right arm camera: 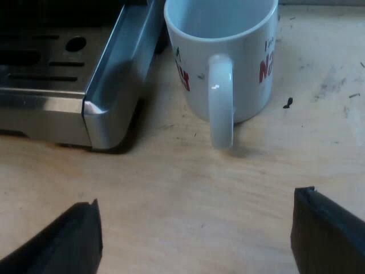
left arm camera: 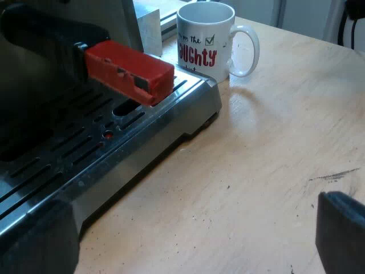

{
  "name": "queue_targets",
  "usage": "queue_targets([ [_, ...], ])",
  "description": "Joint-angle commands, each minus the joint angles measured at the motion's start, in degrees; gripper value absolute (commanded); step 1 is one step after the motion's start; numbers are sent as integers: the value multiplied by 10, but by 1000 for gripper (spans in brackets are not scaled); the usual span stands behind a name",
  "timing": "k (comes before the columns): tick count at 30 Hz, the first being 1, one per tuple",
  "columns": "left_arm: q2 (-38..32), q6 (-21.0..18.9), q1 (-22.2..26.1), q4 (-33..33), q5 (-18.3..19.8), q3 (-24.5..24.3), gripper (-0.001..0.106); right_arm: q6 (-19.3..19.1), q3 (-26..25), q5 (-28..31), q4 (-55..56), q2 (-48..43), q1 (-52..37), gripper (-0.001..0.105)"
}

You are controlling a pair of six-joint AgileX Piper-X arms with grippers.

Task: Place mug into machine

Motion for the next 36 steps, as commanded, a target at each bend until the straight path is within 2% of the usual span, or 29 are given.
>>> queue_targets([
  [1,4,6,-5,-11,8,-2,85,2,29,-3,-67,1,1,70],
  [6,5,6,-5,-11,8,-2,85,7,104,11,-204,20,1,70],
  [9,5,6,-5,-11,8,-2,85,21,125,32,-261,45,1,70],
  [17,5,6,-5,-11,8,-2,85,20,154,34,-424,176,1,70],
  [24,5,6,-5,-11,8,-2,85,20,154,30,-608,332,4,70],
  [30,5,6,-5,-11,8,-2,85,20,147,29,-665,393,15,70],
  [31,5,6,-5,-11,8,-2,85,20,136,29,-687,439,31,70],
  [34,5,6,-5,-11,8,-2,85,20,115,39,-710,494,53,70],
  [36,5,6,-5,-11,8,-2,85,20,91,76,-730,543,69,70],
])
